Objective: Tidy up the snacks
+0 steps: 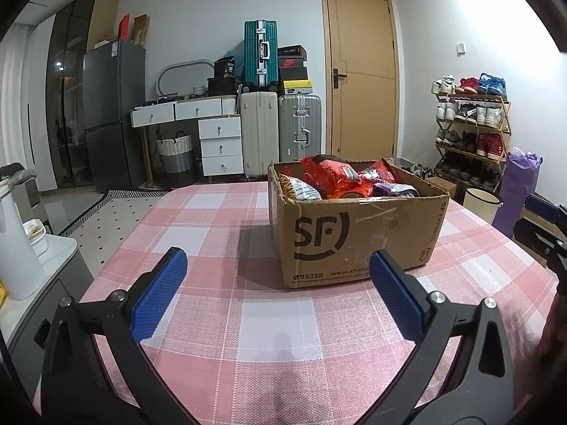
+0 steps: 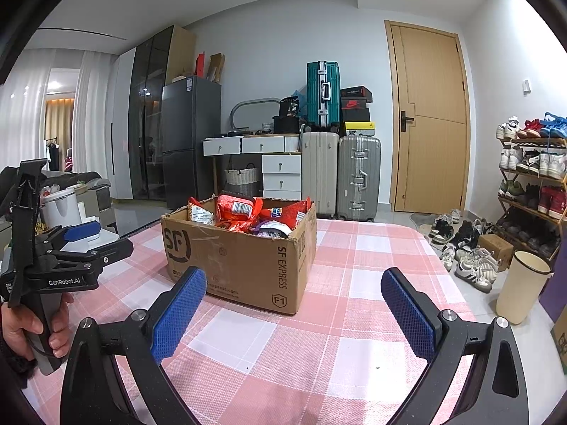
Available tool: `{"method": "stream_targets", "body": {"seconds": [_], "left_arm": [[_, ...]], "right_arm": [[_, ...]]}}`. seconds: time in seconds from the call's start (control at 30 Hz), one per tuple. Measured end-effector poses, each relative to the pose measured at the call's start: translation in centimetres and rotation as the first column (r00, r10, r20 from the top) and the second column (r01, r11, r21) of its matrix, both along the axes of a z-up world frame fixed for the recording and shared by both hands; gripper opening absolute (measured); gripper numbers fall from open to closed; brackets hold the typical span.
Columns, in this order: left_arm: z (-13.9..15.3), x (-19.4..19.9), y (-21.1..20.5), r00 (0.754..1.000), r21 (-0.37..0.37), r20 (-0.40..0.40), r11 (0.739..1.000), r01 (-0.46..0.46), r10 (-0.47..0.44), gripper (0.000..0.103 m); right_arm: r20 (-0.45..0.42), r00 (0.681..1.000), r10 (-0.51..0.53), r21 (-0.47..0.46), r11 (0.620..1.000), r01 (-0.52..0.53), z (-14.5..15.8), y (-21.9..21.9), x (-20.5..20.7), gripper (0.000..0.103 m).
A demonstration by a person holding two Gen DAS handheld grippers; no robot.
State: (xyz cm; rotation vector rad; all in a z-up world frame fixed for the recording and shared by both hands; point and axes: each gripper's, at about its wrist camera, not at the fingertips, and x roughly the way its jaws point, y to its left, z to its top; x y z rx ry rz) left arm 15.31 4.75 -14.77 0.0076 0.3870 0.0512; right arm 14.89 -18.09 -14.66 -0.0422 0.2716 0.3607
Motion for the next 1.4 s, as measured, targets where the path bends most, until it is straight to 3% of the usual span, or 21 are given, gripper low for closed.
{"method": "stream_targets", "body": {"seconds": [1.4], "left_arm": [[-0.21,-0.64,-0.15,1.000,0.017,-0.007,1.000,0.001,-0.001,0.103]], "right_arm": [[-0.002,1.000,-0.002,-0.002,1.000,0.002,-0.14,-0.29,-0.28,0.101]]}}
